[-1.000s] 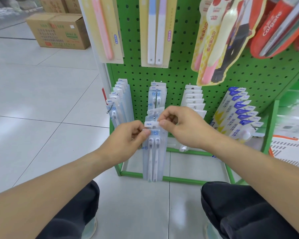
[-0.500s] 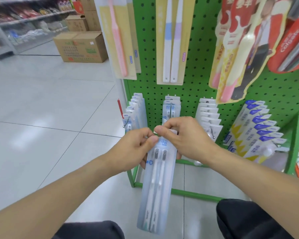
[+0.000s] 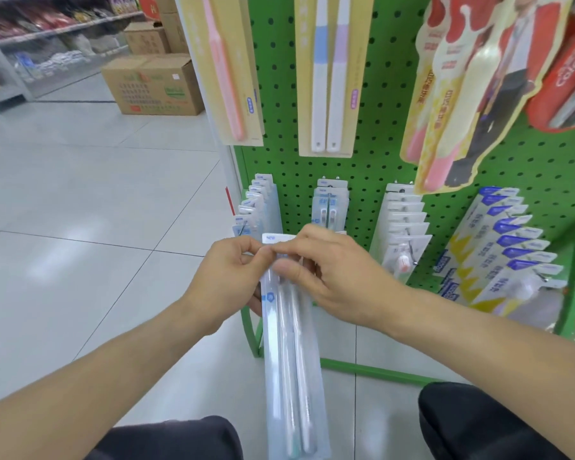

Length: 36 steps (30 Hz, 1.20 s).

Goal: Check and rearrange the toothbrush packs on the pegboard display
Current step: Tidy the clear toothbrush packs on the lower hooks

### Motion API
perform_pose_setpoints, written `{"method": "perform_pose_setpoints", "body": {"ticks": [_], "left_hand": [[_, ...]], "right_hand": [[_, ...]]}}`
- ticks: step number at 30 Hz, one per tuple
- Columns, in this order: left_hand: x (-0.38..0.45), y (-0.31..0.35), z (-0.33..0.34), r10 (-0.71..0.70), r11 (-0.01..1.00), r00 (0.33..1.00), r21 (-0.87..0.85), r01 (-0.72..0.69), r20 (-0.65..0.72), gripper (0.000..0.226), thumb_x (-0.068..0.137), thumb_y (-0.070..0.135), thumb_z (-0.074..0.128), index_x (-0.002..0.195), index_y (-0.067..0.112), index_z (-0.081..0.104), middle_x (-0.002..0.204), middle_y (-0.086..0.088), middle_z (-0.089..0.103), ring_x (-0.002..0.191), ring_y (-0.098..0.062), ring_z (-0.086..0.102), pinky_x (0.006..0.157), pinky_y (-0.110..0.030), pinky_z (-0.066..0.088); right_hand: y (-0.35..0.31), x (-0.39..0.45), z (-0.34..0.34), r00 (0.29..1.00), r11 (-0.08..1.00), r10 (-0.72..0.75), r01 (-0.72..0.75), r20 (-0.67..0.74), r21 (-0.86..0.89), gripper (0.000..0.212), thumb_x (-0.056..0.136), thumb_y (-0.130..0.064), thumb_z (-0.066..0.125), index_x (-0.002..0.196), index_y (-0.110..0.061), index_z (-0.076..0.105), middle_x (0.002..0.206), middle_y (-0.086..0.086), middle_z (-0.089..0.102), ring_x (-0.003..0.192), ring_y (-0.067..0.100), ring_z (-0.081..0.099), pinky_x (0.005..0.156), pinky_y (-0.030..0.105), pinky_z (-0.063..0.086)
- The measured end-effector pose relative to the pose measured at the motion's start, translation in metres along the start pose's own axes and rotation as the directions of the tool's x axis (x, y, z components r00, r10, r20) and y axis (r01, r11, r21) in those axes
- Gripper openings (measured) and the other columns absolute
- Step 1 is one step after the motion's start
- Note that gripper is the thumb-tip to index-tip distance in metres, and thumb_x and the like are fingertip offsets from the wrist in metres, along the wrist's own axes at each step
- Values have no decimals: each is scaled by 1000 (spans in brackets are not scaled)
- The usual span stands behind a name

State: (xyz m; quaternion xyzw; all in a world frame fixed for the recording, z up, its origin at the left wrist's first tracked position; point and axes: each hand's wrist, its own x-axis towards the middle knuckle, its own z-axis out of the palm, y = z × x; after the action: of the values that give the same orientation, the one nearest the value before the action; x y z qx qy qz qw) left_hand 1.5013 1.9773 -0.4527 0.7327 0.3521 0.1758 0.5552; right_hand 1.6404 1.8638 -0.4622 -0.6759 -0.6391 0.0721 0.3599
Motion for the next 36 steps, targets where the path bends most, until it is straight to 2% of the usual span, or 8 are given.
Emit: {"method": "perform_pose_setpoints", "body": {"ticks": [5,11,17,20,23,27,31,36], "left_hand": [[-4,5,-2,-74,984,997,-163,74,8,28,104,24,51,98,-1,63,69,-14,68,45,-21,62,42,-28,51],[-5,1,3,39,999,995,11,-40,96,37,108,32,38,103,19,72,80,-10,71,65,-18,65,58,-34,55],[-6,-4,0,134,977,969,136,-164,209,42,105,41,43,103,5,65,75,-10,58,66,-18,52,64,-37,46],[-9,-6,0,170,946,953,228,-229,251,37,106,34,42,98,6,64,75,-7,56,65,-16,47,62,-32,40],[-7,-6,1,146,965,956,177,-195,256,39,106,35,44,96,3,63,78,-7,58,67,-13,50,63,-28,42],[-8,0,1,56,997,948,-61,-39,314,28,103,29,47,113,10,65,90,-9,74,76,-19,68,65,-29,55],[-9,-1,-1,76,988,937,-153,-25,341,34,96,33,53,124,18,65,106,-17,75,89,-31,73,78,-45,60],[-6,4,-1,61,978,930,-206,16,363,30,106,27,46,127,13,62,107,-18,73,90,-31,73,69,-32,58]], "right_hand": [[2,-1,-1,998,995,44,-49,54,82,45,86,-36,79,128,-23,69,100,-5,58,77,7,61,78,27,54],[6,-3,-6,998,988,-62,66,-28,138,42,74,-28,88,113,-17,77,84,-1,53,63,11,61,65,26,54],[6,-12,-6,976,844,220,-188,-5,502,37,50,-18,97,83,-11,80,86,7,63,55,25,69,57,34,56],[3,-15,-5,964,823,265,-244,33,513,27,56,-9,95,76,-4,78,82,9,64,53,28,70,54,29,56],[2,-15,-4,962,790,273,-241,28,564,15,69,-5,89,79,-1,79,80,15,63,54,30,70,55,36,61],[5,-9,-11,961,817,276,-221,-26,533,9,80,-5,82,87,-2,79,81,10,62,54,28,69,56,37,61],[6,-8,-16,984,948,142,-104,-107,300,15,78,-24,86,89,-15,81,82,-4,64,63,10,61,61,17,48],[3,-13,-19,968,958,145,-86,-204,275,28,66,-34,93,84,-19,78,82,-6,50,64,7,43,60,13,35]]}}
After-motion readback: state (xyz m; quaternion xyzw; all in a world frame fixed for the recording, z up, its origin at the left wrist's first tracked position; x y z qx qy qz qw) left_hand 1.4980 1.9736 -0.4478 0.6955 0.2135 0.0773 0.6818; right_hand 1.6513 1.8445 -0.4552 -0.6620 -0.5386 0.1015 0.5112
